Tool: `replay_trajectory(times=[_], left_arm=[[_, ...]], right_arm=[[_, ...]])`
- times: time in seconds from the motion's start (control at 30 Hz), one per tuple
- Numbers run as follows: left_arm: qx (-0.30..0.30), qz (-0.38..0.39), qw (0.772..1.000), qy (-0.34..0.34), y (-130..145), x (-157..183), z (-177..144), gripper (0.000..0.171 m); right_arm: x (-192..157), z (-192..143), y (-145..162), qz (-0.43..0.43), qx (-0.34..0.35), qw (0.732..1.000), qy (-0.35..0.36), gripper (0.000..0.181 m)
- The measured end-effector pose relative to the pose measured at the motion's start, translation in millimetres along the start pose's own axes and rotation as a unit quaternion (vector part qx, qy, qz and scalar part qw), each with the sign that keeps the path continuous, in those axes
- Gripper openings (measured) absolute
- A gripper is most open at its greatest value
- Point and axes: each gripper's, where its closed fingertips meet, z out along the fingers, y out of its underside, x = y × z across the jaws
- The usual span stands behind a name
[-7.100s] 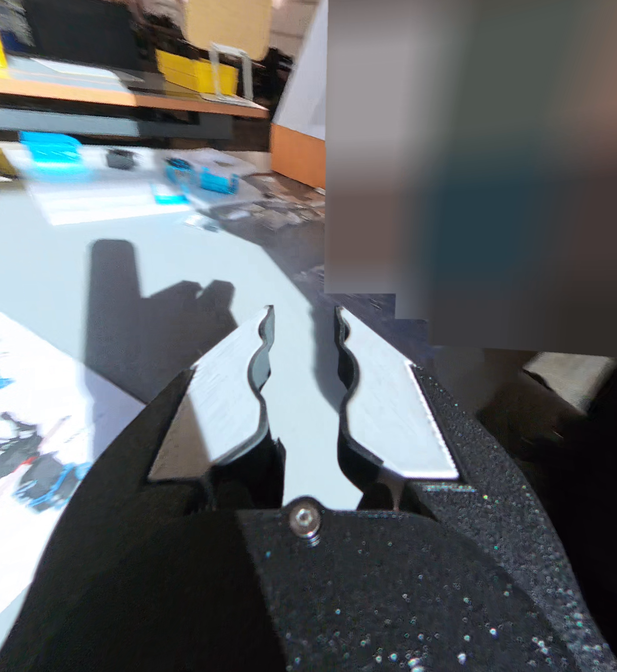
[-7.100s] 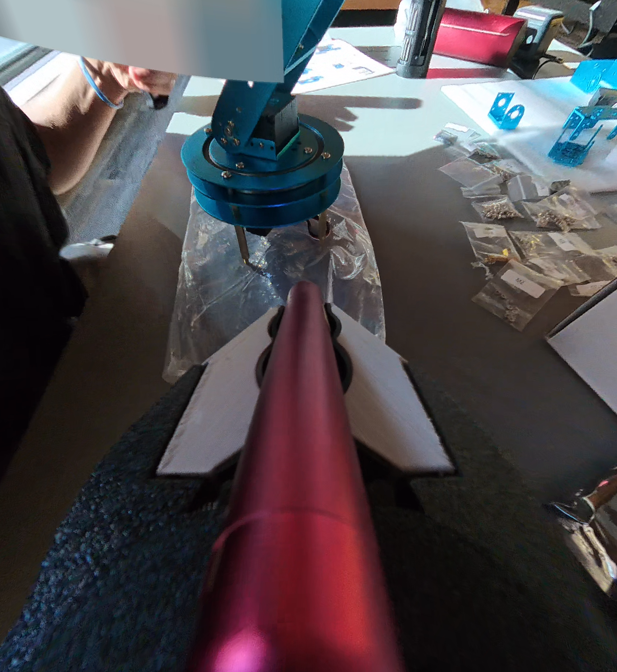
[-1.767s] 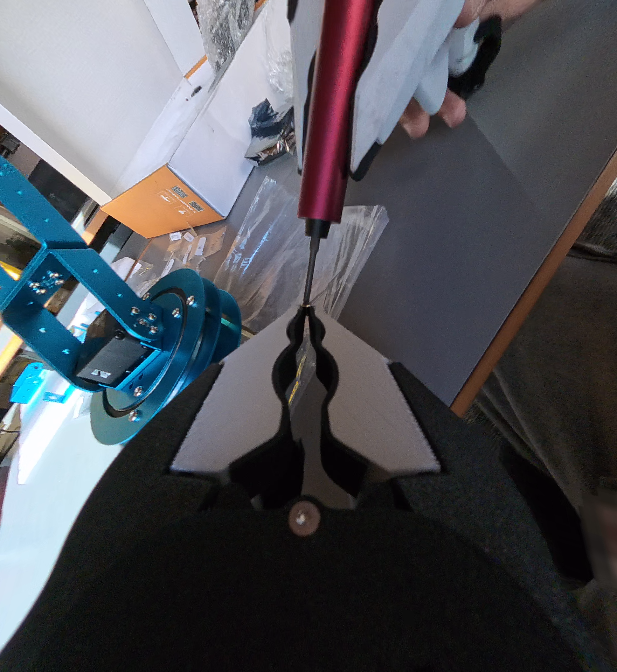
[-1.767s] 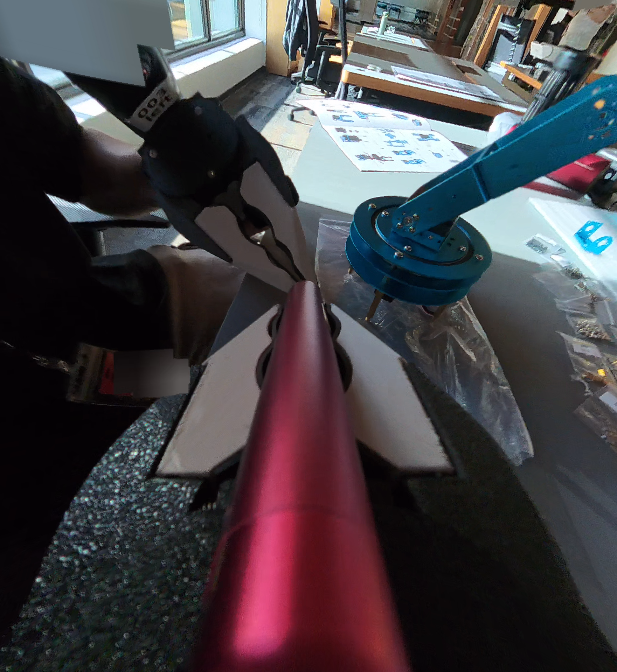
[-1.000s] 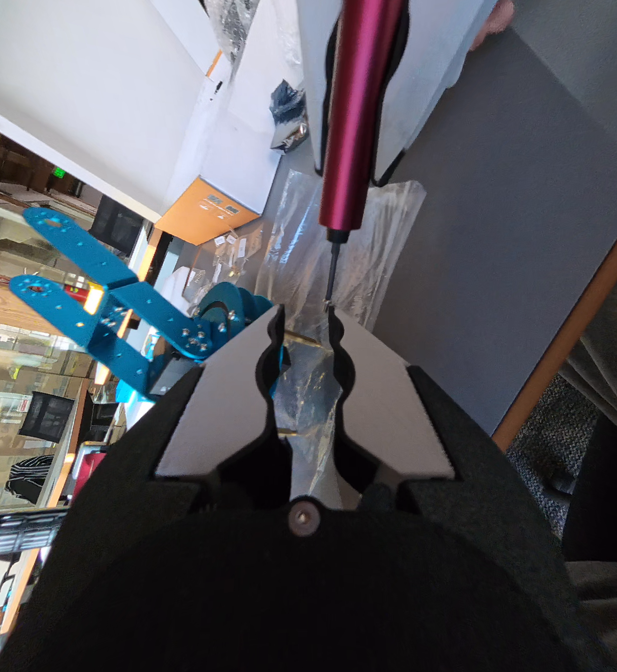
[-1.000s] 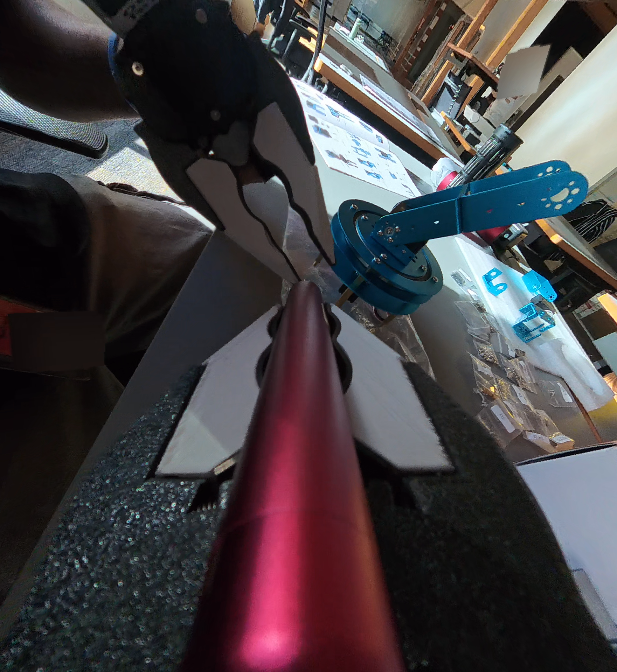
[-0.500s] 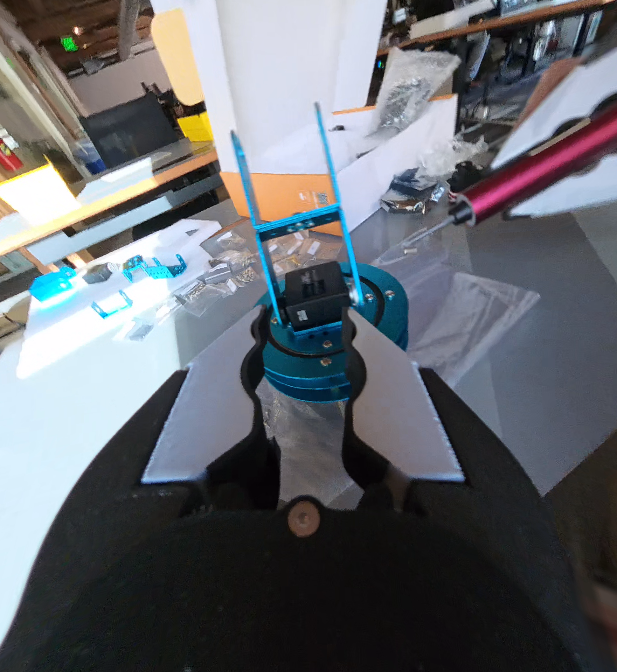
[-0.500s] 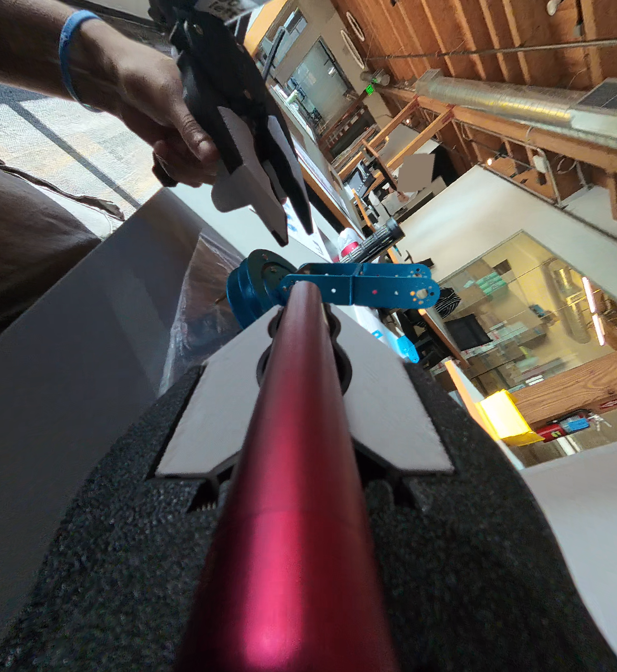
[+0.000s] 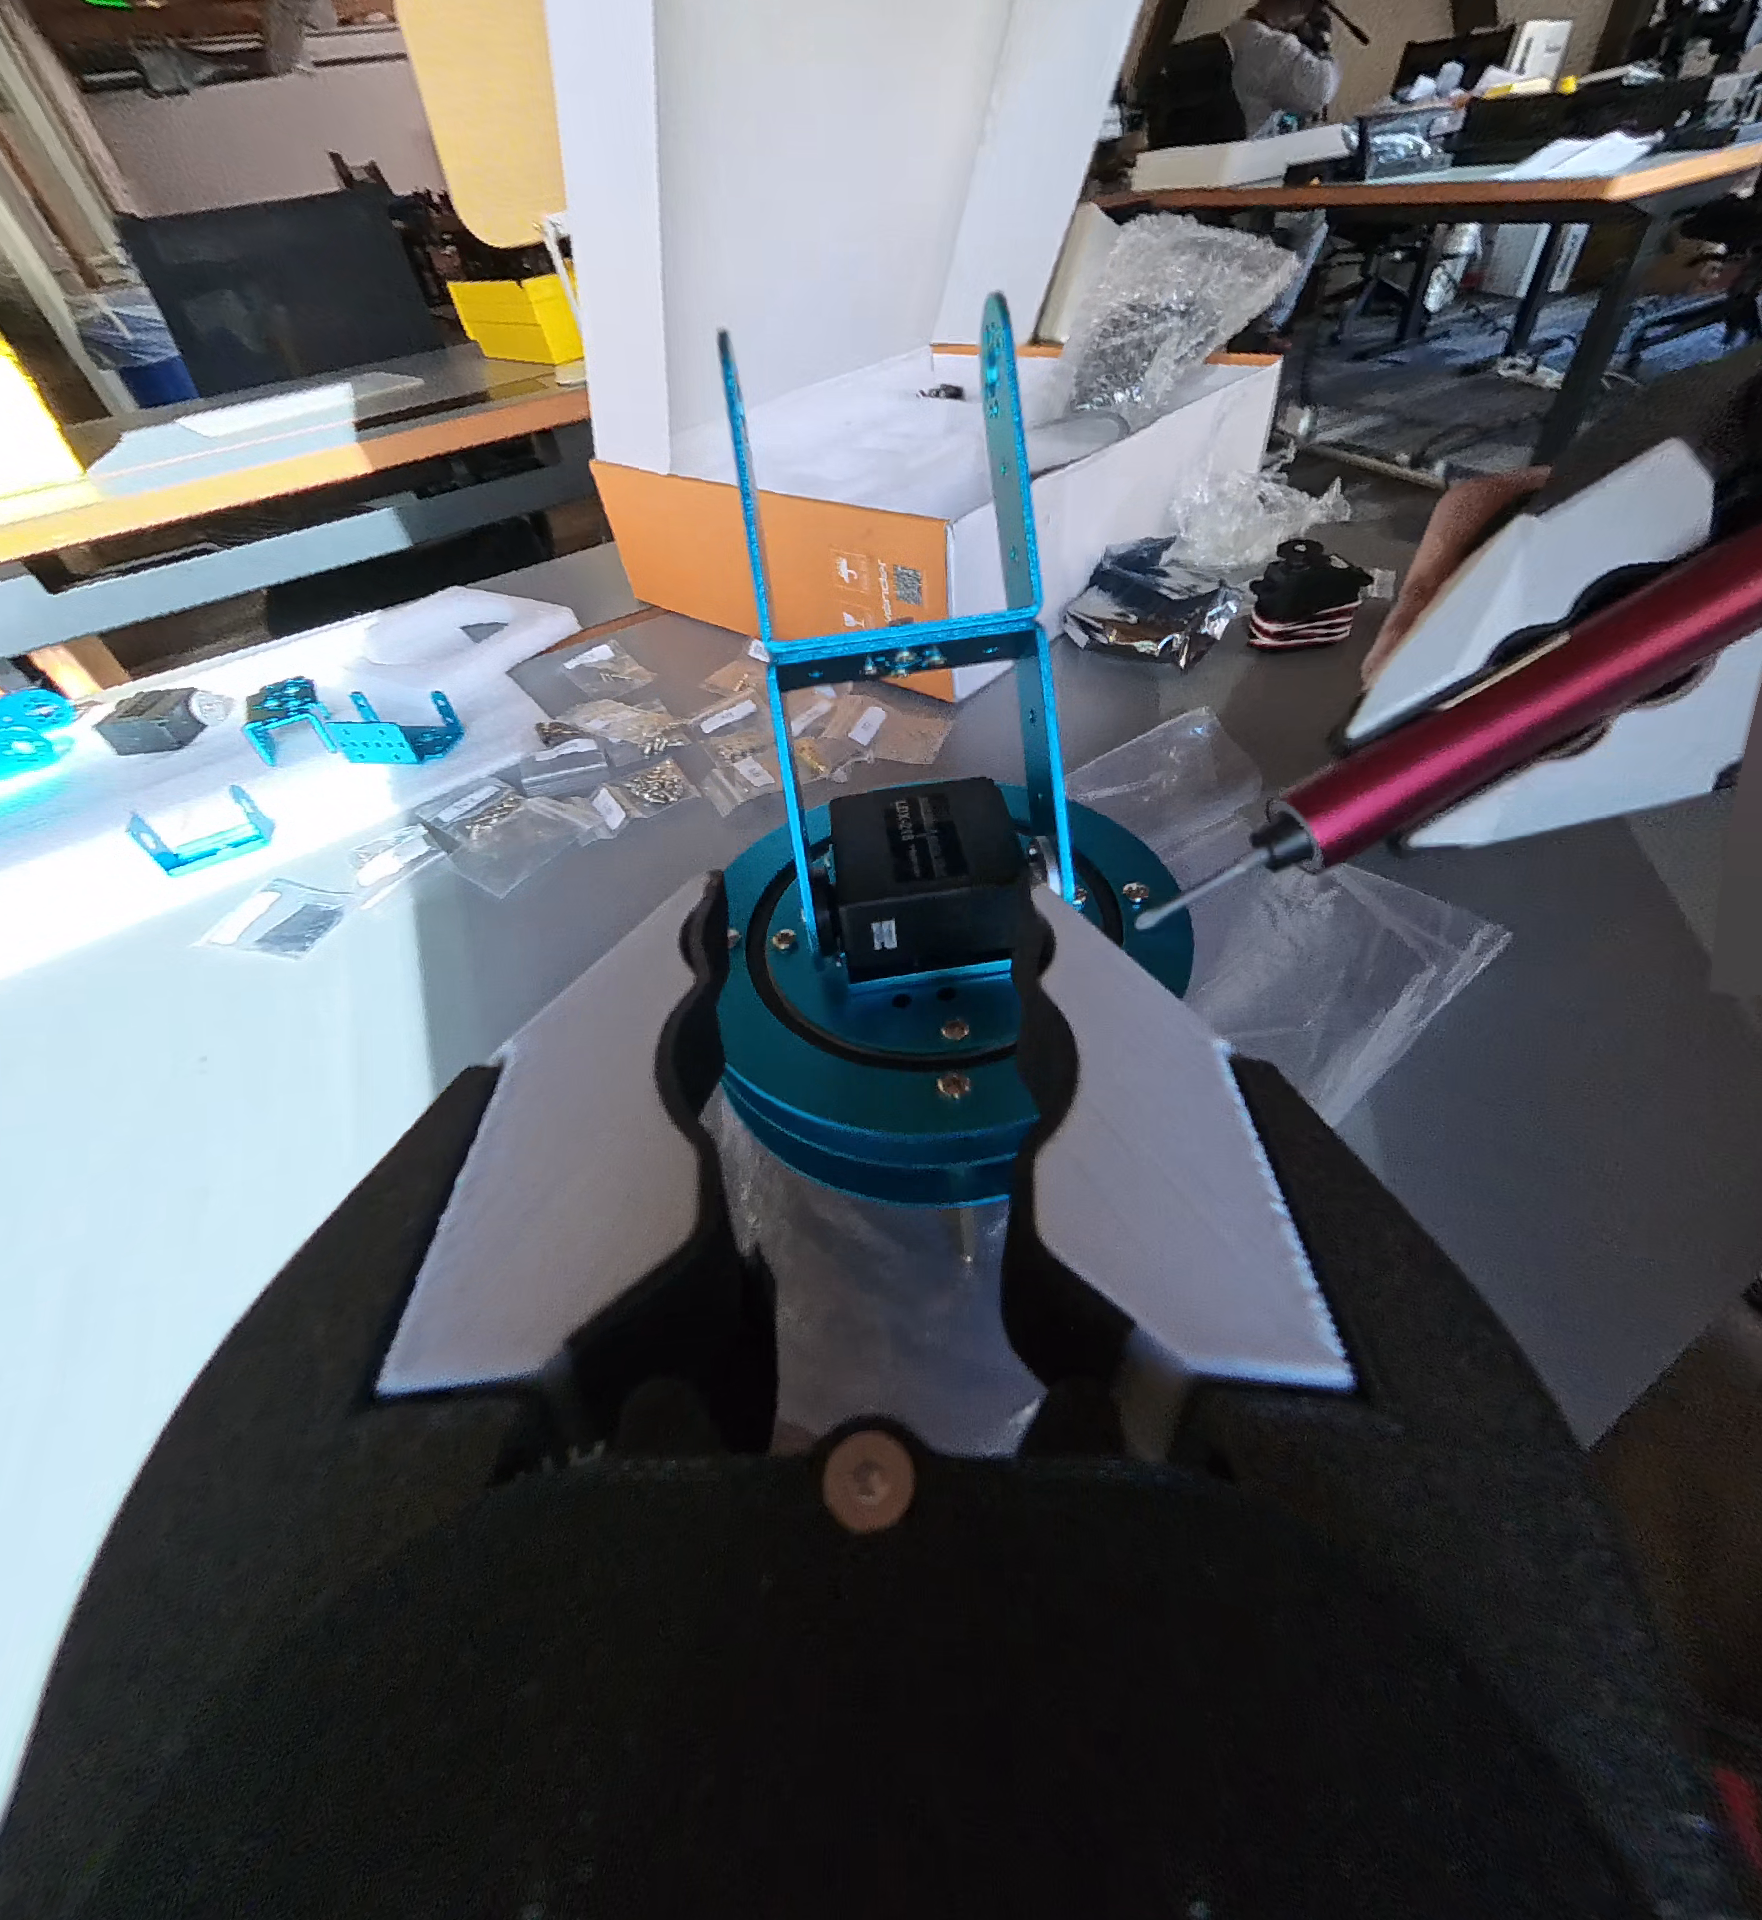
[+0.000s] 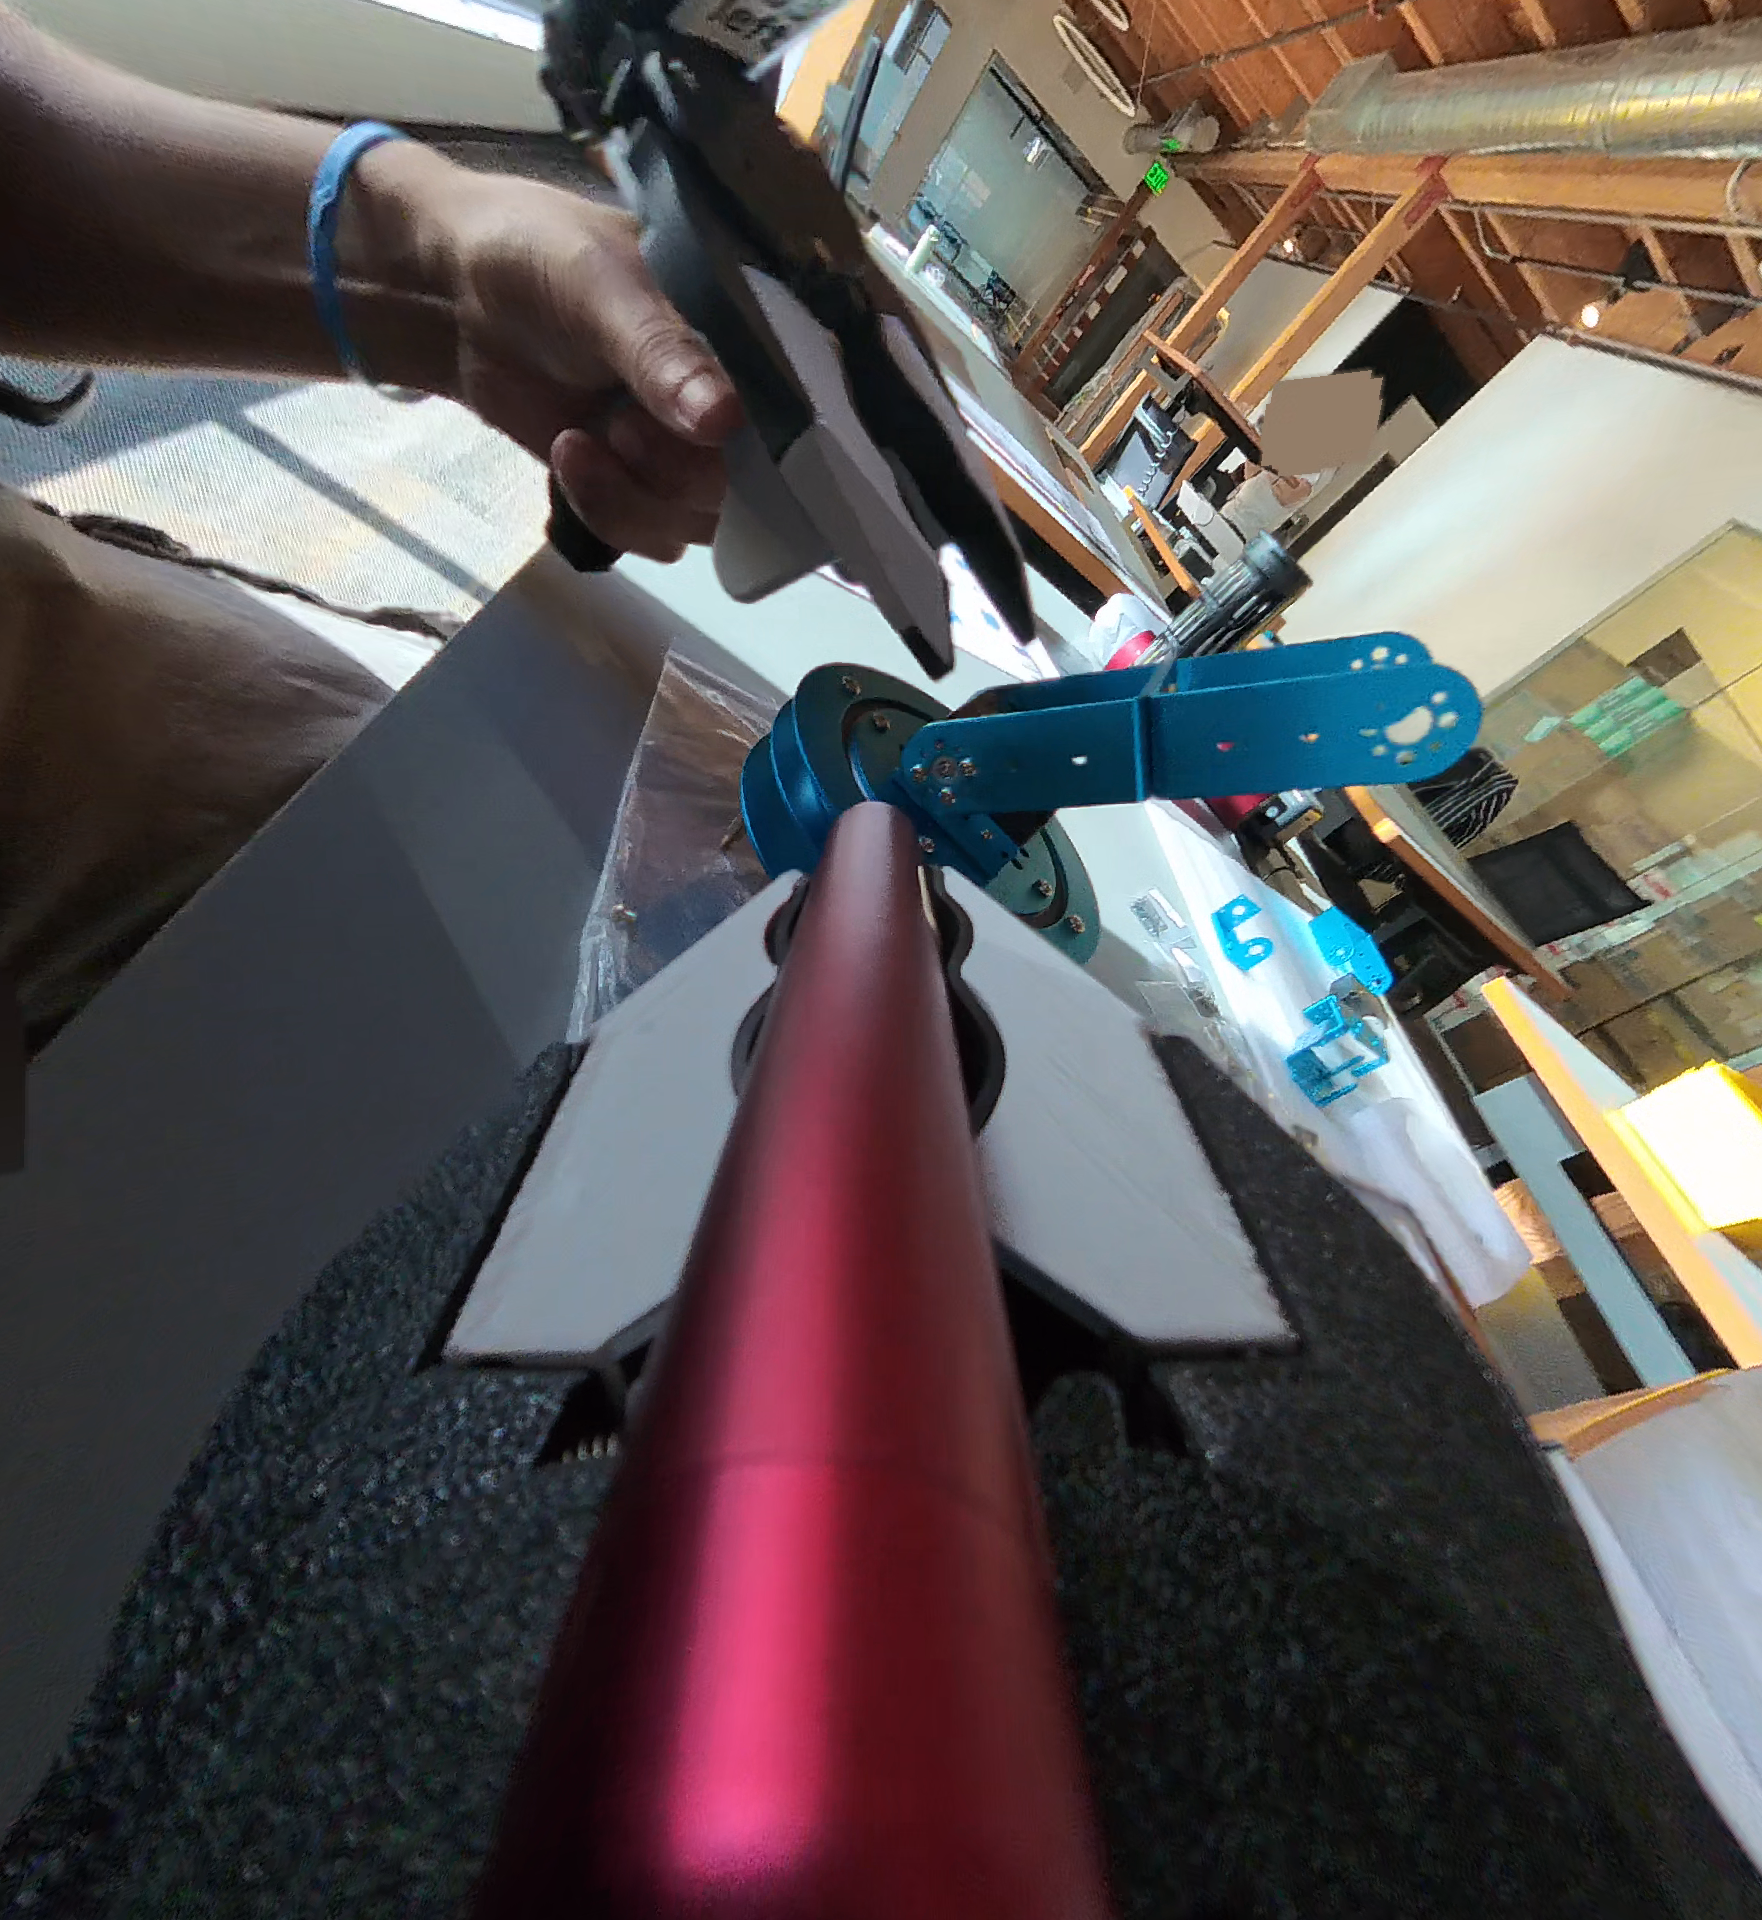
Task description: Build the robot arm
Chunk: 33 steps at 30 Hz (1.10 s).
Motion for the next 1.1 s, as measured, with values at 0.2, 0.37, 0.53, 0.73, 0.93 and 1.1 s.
replay_trajectory(times=[0.2, 0.37, 0.53, 0.73, 0.93, 1.1], left_arm=[[-0.004, 0.006, 1.000, -0.019, 25, 26, -37, 0.039], [-0.050, -0.018, 0.998, -0.037, 57, 32, -51, 0.028], [-0.070, -0.020, 0.997, -0.027, 69, 42, -48, 0.026], [-0.084, -0.015, 0.996, -0.011, 77, 56, -43, 0.024], [-0.090, -0.014, 0.996, -0.002, 83, 66, -36, 0.023], [-0.114, 0.013, 0.993, -0.030, 87, 59, -30, 0.022]], right_arm=[[-12, -15, -8, 0.134, 0.025, 0.984, -0.117, 0.023], [-39, 6, 20, 0.146, -0.064, 0.974, -0.159, 0.023], [-38, 28, 24, 0.151, -0.080, 0.973, -0.152, 0.022], [-36, 36, 32, 0.155, -0.102, 0.972, -0.142, 0.022], [-38, 37, 37, 0.151, -0.116, 0.971, -0.145, 0.022], [-37, 34, 35, 0.160, -0.107, 0.970, -0.146, 0.022]])
